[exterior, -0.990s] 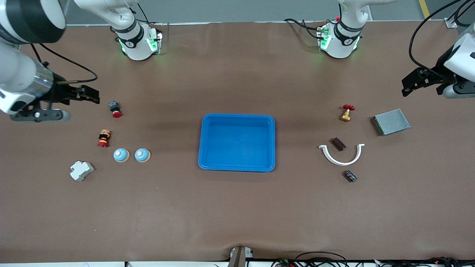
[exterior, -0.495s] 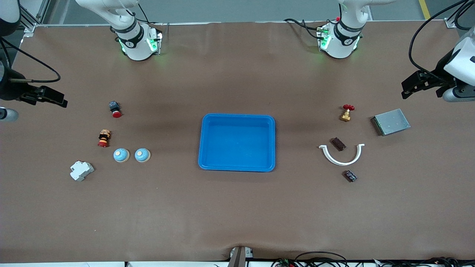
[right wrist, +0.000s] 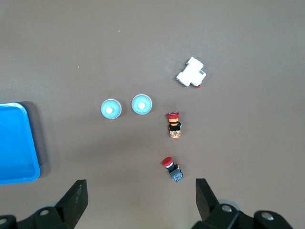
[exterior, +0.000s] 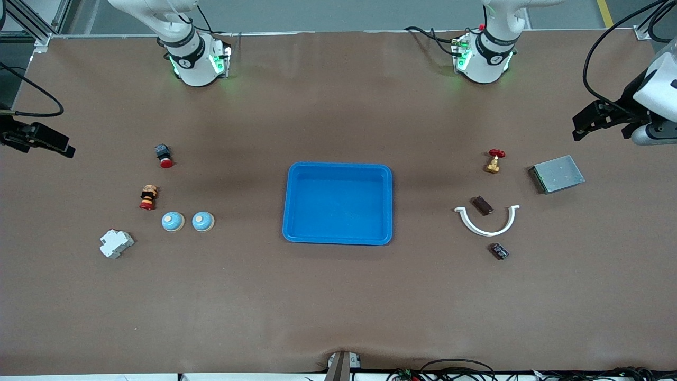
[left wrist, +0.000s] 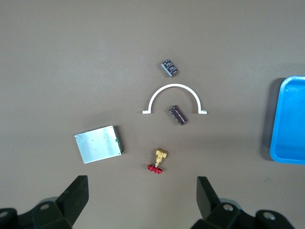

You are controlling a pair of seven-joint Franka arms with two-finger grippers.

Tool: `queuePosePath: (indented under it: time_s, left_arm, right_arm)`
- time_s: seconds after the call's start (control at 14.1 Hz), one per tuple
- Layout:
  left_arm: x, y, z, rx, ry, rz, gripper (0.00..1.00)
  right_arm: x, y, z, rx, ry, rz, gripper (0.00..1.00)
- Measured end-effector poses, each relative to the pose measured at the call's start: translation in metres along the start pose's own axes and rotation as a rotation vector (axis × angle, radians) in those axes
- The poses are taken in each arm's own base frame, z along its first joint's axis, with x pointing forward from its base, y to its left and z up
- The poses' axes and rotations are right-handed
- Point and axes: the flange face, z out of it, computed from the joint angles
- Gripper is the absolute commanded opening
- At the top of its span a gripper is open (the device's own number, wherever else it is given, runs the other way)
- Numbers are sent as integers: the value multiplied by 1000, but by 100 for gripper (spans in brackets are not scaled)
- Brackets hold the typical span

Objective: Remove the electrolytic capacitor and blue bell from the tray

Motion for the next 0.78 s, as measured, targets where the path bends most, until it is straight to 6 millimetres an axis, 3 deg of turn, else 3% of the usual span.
queuePosePath:
  time_s: [0.78]
  left_arm:
    - [7,0,6,-1,-11,1,100]
  right_arm:
    - [1,-4,-3,1,13,-8,100]
